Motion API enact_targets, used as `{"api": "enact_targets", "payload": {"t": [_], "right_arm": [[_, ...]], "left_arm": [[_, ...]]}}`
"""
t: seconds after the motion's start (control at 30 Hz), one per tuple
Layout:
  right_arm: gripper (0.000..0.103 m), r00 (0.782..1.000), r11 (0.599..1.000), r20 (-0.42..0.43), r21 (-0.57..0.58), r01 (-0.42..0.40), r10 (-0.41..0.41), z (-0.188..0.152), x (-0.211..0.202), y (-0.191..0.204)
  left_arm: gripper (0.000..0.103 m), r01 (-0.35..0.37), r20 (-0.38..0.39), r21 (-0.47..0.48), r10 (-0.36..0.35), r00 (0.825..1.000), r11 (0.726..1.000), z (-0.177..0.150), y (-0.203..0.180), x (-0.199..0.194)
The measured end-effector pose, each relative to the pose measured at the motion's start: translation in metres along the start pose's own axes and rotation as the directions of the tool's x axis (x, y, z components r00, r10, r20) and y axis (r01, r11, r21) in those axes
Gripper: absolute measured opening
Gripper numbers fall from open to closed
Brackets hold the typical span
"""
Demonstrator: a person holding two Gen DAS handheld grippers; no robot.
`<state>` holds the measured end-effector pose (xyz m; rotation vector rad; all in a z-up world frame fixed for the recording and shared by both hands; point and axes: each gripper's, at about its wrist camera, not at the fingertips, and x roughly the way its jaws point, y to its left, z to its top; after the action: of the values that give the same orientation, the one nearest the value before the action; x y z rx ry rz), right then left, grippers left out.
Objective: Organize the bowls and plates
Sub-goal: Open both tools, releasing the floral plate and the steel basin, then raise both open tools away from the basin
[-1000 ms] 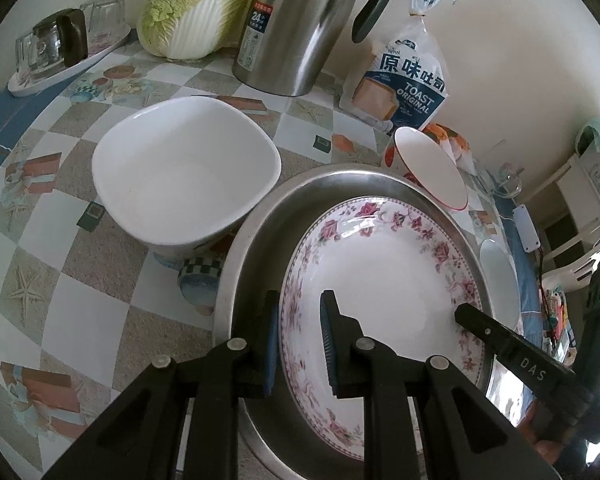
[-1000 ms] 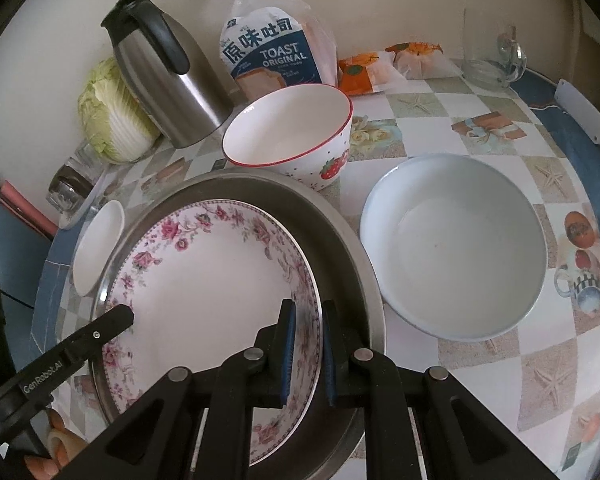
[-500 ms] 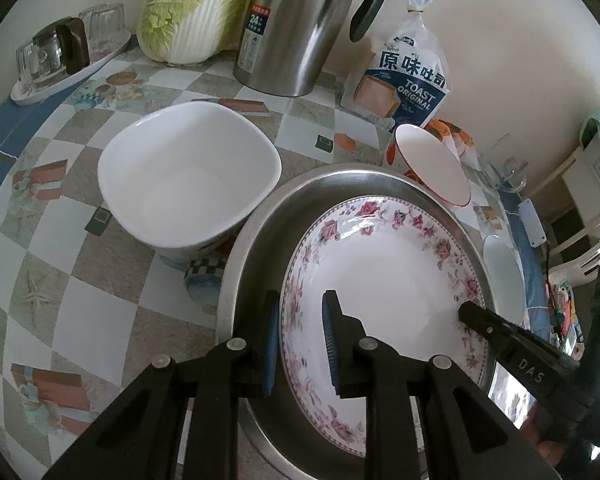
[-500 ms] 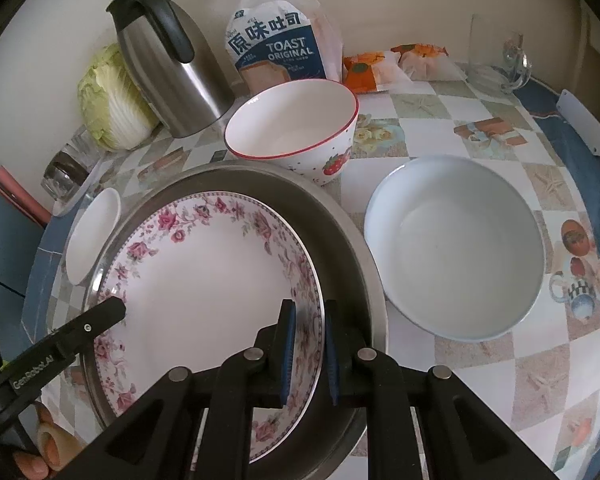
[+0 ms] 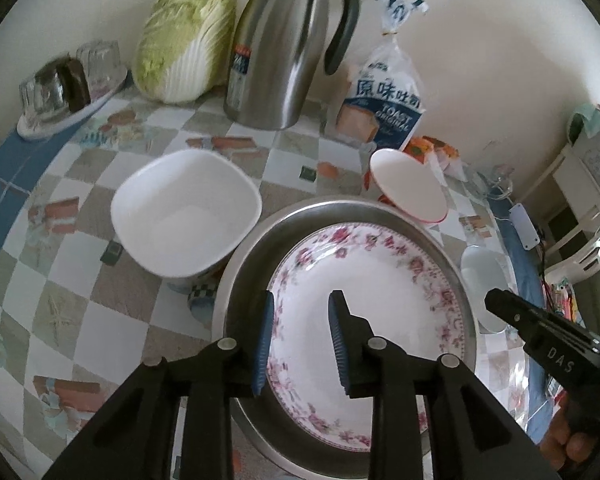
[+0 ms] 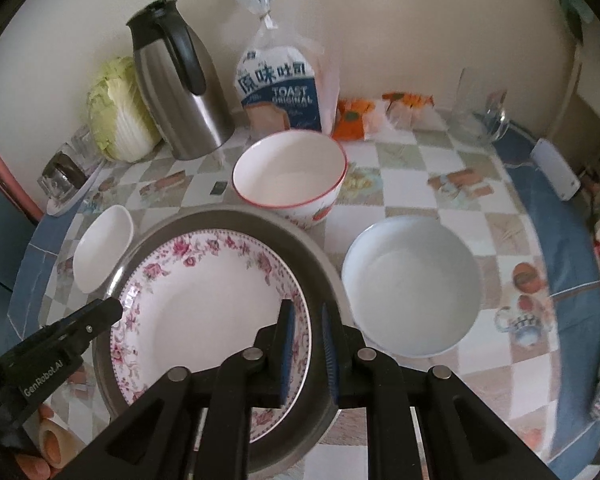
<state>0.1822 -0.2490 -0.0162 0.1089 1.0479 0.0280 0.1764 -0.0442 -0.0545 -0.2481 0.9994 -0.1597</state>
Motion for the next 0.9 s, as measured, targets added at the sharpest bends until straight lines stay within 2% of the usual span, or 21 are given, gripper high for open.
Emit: {"api": "enact_targets", "payload": {"t": [0.07, 0.13, 0.2, 0.37, 0.43, 0.47, 0.5, 0.83, 0.9], "right_arm": [[0.025, 1.0, 1.0, 0.007, -0.012, 0.013, -0.013, 0.002, -0.007, 0.001], [0.035, 0.999, 0.999, 0.016, -0.027, 0.028, -0.028, 0.004, -0.012, 0.002], [0.051, 0.999, 0.998, 0.021, -0.048, 0.041, -0.04, 0.004, -0.016, 0.005], [0.063, 0.998, 0.993, 0.035, -0.098, 0.06, -0.057, 0.004, -0.023, 0.013], [0.069, 0.998, 0.992, 0.035, -0.115, 0.056, -0.053, 0.003, -0.023, 0.016], [0.072, 0.998, 0.99, 0.036, -0.129, 0.057, -0.053, 0.002, -0.023, 0.018], [0.073, 0.998, 0.988, 0.038, -0.14, 0.059, -0.054, 0.002, -0.023, 0.02], [0.089, 0.998, 0.98, 0.039, -0.193, 0.051, -0.044, -0.001, -0.02, 0.032], [0.098, 0.998, 0.98, 0.039, -0.195, 0.049, -0.042, -0.001, -0.019, 0.032]], "left_arm": [[0.038, -0.005, 0.01, 0.006, 0.005, 1.0, 1.0, 0.001, -0.002, -0.004], [0.047, -0.03, 0.004, -0.003, 0.03, 1.0, 1.0, 0.001, -0.001, -0.007], [0.061, -0.054, -0.017, -0.038, 0.054, 0.998, 0.998, 0.0, 0.005, -0.007], [0.069, -0.114, -0.017, -0.074, 0.114, 0.993, 0.991, -0.002, 0.016, -0.013], [0.075, -0.124, -0.011, -0.083, 0.123, 0.992, 0.989, -0.003, 0.017, -0.016], [0.084, -0.127, -0.008, -0.086, 0.127, 0.992, 0.988, -0.004, 0.018, -0.016], [0.088, -0.132, -0.006, -0.087, 0.132, 0.991, 0.987, -0.004, 0.018, -0.016], [0.091, -0.186, -0.002, -0.147, 0.188, 0.982, 0.972, -0.007, 0.031, -0.015], [0.091, -0.183, 0.001, -0.155, 0.185, 0.983, 0.971, -0.007, 0.032, -0.016]]}}
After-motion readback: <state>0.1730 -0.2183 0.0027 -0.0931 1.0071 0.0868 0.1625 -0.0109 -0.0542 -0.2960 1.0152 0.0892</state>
